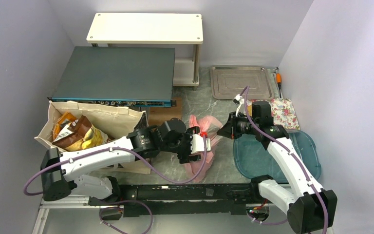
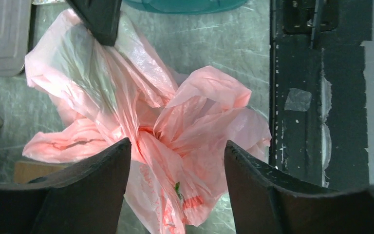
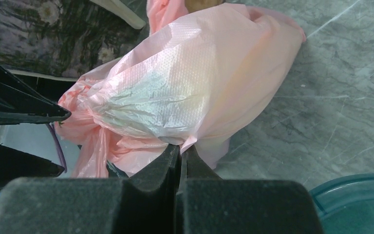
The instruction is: Untie the knot of the grocery bags and take out the mixed food
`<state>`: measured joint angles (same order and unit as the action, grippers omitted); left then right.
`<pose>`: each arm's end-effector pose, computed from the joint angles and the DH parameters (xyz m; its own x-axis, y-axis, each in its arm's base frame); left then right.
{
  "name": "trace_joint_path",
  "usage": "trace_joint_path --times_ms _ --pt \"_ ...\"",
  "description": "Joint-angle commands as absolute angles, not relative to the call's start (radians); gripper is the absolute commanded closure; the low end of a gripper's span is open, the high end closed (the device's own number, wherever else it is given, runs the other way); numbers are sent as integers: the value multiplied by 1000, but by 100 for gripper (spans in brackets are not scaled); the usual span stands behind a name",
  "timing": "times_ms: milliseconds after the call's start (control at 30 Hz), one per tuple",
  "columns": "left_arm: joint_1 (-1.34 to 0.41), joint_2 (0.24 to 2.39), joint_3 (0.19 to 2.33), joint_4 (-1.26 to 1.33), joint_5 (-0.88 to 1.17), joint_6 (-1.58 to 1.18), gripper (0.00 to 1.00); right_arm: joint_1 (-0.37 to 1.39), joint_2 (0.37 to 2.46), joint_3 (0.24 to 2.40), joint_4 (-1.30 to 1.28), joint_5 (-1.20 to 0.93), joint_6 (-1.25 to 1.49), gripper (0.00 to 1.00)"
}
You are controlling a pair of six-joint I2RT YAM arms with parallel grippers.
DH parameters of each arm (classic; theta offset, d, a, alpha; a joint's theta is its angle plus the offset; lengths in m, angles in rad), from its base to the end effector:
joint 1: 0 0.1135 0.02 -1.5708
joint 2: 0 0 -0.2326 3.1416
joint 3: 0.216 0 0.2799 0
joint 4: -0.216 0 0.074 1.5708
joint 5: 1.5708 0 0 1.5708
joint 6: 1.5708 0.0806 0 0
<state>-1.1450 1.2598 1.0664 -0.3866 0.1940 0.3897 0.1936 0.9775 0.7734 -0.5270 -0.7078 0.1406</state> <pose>0.1332 -0.3313 0.2574 0.1554 0.5598 -0.8139 0.9742 0.0494 0.2201 0.2554 0.1035 0.2194 -0.7358 -0.0357 -0.6763 -0.5232 0.6640 0.5342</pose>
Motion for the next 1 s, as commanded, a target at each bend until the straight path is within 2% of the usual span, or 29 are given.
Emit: trace_joint_path --times_ms 0,67,100,200,233,633,833,867,933,967 --pt "-1151 1292 1094 -410 82 324 30 196 950 770 -464 -711 170 100" --pt "-1149 1322 1106 -448 6 329 40 197 946 773 -477 -705 158 100" --pt "-1147 1328 1104 -458 -12 334 49 196 945 774 -485 -702 150 100" --pt "-1143 1300 1080 -474 -18 363 90 195 946 790 -527 -674 134 100" --pt "-1143 1286 1071 -484 -10 378 98 194 948 797 -542 -658 128 100" --pt "-1054 963 891 -505 156 654 100 109 985 884 -626 -569 44 100" --pt "-1055 967 881 -390 209 721 100 109 1034 964 -730 -748 -122 100" --pt "-1055 985 895 -381 210 723 100 112 1041 993 -764 -808 -161 90" --pt "-1055 1015 924 -375 226 721 100 123 1048 1051 -812 -878 -205 48" --pt "-1055 1021 929 -365 241 726 100 134 1047 1071 -827 -892 -225 32"
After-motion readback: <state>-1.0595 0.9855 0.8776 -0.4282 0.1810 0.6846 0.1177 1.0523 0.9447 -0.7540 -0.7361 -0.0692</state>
